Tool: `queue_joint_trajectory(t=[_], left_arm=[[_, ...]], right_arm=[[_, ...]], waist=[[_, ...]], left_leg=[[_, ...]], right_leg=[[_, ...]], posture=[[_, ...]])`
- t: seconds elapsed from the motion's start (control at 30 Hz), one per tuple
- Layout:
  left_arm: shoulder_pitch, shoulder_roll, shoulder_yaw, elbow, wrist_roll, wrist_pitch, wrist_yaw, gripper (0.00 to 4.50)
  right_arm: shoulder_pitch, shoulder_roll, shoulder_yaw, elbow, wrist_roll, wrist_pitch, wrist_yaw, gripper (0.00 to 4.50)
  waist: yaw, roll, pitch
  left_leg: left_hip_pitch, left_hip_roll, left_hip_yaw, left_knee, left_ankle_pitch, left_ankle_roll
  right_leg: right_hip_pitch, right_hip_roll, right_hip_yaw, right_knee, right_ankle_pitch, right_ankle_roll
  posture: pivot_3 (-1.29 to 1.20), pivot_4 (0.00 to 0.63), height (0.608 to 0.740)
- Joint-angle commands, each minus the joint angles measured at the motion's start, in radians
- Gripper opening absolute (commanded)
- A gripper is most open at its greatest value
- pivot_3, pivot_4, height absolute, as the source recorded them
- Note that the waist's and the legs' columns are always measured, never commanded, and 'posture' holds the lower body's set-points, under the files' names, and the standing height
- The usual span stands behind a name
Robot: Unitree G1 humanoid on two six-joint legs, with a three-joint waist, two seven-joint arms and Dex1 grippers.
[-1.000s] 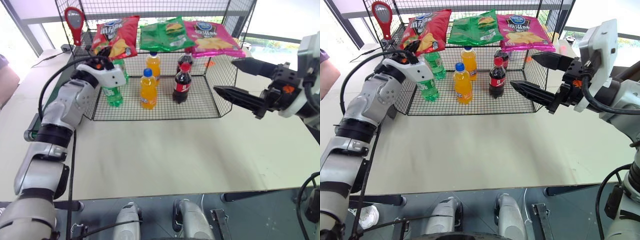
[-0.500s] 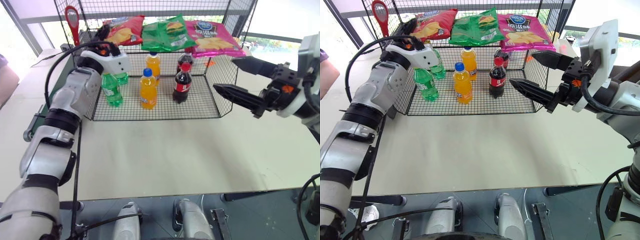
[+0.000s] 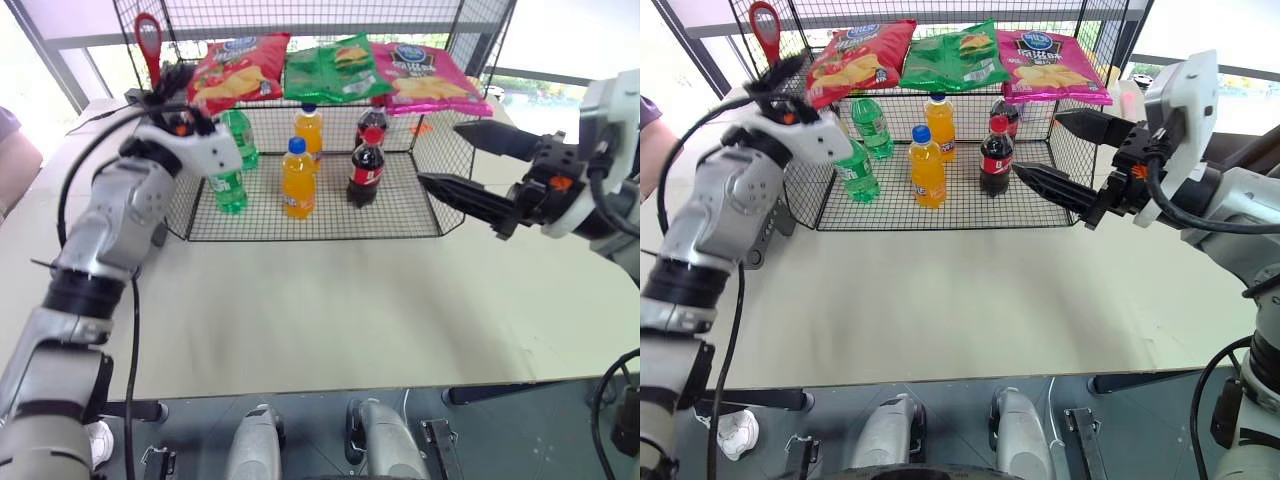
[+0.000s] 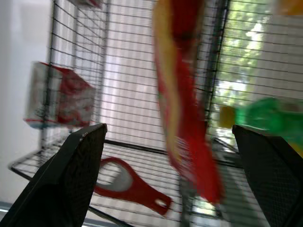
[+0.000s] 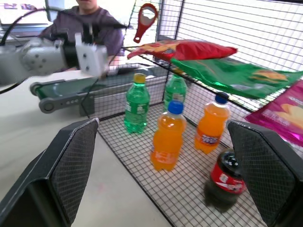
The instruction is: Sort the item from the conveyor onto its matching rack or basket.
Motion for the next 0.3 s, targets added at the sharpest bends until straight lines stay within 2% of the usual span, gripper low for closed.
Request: queue_joint_trajectory(t=[0.03, 0.1, 0.3], left_arm=[[0.069, -0.073, 0.135, -0.189, -0.212, 0.075, -0.082, 4.49], [0.142, -0.105, 0.191, -0.305, -0.342, 0.082, -0.144, 4.49], [0.292, -0.173, 0.379, -0.578, -0.7, 0.392, -0.264, 4.49]], right_arm=[[-0.008, -0.004, -0.007, -0.002, 0.001, -0.031, 0.0, 4.5], [0.0, -0.011, -0.013, 0.002, 0.006, -0.033, 0.005, 4.5], [0.077, -0.012, -0.01, 0.036, -0.022, -0.048, 0.051, 4.5]], waist=[[-0.001, -0.001, 0.0], [-0.004, -0.001, 0.001], [-0.007, -0.001, 0.001]], left_leg=[[-0.001, 0.0, 0.0, 0.0, 0.0, 0.0], [-0.002, 0.0, 0.0, 0.001, 0.0, 0.0], [-0.002, 0.0, 0.0, -0.001, 0.0, 0.0]], right_leg=[[0.0, 0.0, 0.0, 0.0, 0.0, 0.0], [-0.001, 0.0, 0.0, -0.001, 0.0, 0.0], [-0.001, 0.001, 0.0, -0.001, 0.001, 0.005]], posture=[[0.0, 0.15, 0.74], [0.0, 0.15, 0.74], [0.0, 0.15, 0.74]])
